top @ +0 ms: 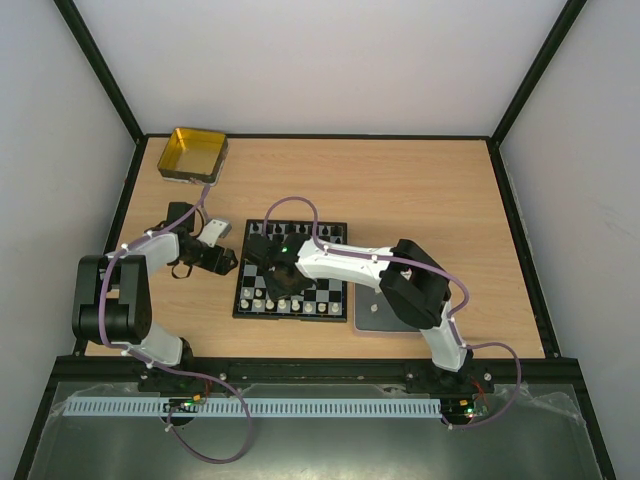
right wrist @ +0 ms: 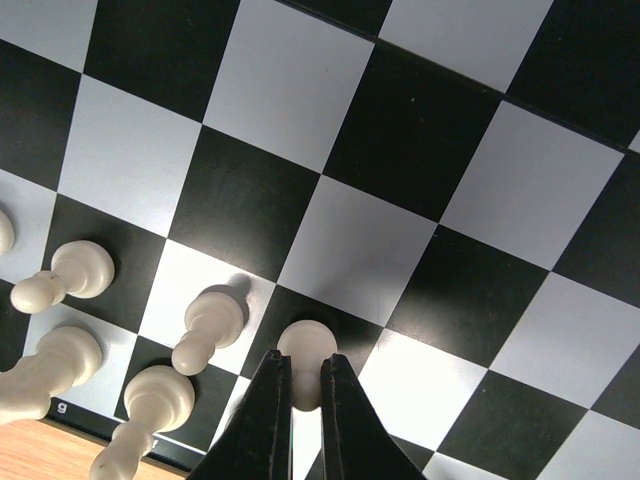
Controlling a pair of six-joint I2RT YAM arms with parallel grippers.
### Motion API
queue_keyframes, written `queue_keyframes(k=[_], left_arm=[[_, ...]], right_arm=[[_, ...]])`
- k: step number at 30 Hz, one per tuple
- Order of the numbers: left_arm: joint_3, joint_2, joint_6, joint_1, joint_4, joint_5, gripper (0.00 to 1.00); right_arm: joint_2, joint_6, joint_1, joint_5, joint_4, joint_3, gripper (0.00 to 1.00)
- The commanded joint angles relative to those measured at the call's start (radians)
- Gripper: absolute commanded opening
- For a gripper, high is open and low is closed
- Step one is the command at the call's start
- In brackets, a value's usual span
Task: Set up the chess pieces on the board
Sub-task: Place the chess piece on the chessboard.
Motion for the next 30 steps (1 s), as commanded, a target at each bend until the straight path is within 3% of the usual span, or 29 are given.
queue_keyframes(k=[1, 9, 17, 30], left_arm=[[0.007, -0.001, 0.010, 0.007, -0.030, 0.018, 0.84], [0.007, -0.004, 0.012, 0.007, -0.032, 0.019, 0.84], [0.006, -0.003, 0.012, 0.009, -0.031, 0.019, 0.84], [0.008, 0.000, 0.012, 0.009, -0.032, 0.020, 0.84]], right_arm=[[0.023, -0.007, 0.011, 0.021, -0.036, 0.020, 0.03], [0.025, -0.006, 0.013, 0.024, -0.037, 0.018, 0.04], [0.022, -0.002, 0.013, 0.022, -0.036, 0.019, 0.13], [0.013, 0.003, 0.015, 0.026, -0.040, 0.030, 0.17]])
